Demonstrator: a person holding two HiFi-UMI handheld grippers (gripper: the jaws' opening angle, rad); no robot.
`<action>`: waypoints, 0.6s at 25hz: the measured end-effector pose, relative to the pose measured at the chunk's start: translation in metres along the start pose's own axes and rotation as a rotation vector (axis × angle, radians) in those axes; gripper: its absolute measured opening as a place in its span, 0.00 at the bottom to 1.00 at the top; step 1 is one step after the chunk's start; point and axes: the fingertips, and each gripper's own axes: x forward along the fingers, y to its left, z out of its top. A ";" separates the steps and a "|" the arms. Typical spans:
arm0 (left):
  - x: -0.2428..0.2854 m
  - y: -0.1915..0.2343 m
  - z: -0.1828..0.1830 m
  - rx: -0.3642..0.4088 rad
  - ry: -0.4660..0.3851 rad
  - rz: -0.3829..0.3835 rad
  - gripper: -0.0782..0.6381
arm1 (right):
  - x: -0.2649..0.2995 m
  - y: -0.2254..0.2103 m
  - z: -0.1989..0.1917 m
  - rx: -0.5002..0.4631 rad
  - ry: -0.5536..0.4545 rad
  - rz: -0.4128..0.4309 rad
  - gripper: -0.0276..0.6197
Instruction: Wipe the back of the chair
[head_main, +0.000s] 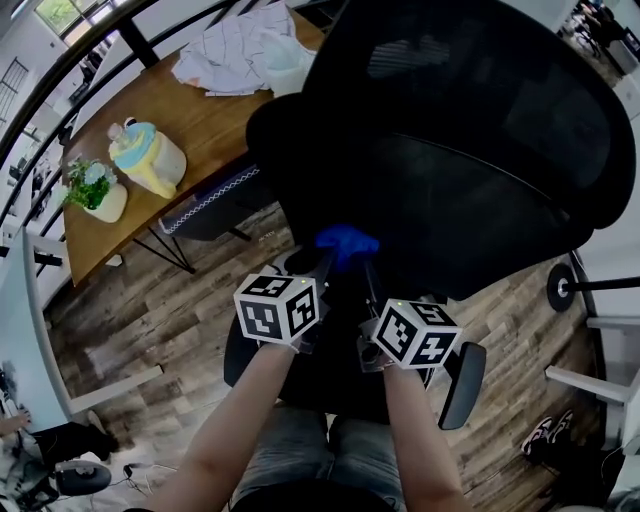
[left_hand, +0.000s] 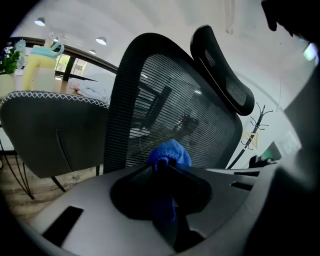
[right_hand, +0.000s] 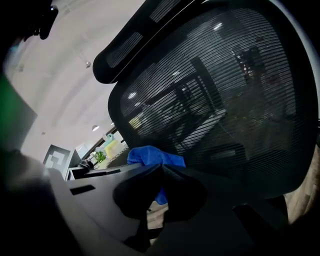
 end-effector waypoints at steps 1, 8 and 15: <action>-0.002 0.005 0.001 -0.004 -0.004 0.006 0.22 | 0.004 0.004 -0.001 -0.003 0.004 0.007 0.09; -0.021 0.039 0.008 -0.031 -0.030 0.057 0.22 | 0.027 0.030 -0.011 -0.018 0.042 0.048 0.09; -0.041 0.063 0.012 -0.068 -0.055 0.112 0.22 | 0.041 0.053 -0.018 -0.038 0.076 0.090 0.09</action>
